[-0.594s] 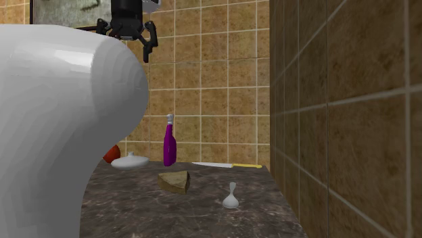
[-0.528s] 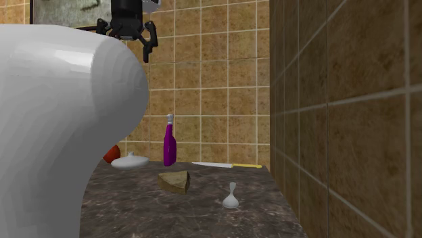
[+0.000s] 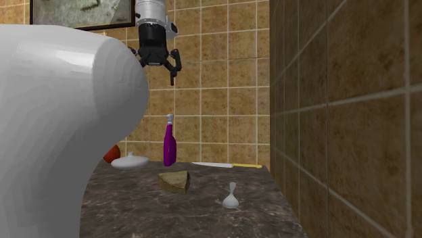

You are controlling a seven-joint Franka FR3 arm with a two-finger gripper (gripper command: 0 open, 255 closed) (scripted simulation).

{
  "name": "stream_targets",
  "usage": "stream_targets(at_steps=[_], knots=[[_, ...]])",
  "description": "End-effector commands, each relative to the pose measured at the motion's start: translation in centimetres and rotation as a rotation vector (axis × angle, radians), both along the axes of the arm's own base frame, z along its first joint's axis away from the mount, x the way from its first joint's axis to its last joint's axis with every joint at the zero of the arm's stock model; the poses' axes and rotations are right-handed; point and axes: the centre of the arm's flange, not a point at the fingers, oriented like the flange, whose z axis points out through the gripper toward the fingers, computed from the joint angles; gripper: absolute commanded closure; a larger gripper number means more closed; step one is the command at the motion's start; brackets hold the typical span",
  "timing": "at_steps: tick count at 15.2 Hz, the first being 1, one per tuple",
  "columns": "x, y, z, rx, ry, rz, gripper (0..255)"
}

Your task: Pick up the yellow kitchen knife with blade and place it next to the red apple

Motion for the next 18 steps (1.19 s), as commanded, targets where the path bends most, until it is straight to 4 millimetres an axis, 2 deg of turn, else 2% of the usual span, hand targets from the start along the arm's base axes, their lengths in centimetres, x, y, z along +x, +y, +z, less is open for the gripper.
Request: stream_targets(at_steps=[1,10,18], knots=[[1.6,-1.2,-1.6,-0.026,0.019,0.061,0],[8.7,-6.8,-8.7,-0.132,0.105,0.312,0],[15.5,-10.9,-15.1,-0.227,0.181,0.535,0]])
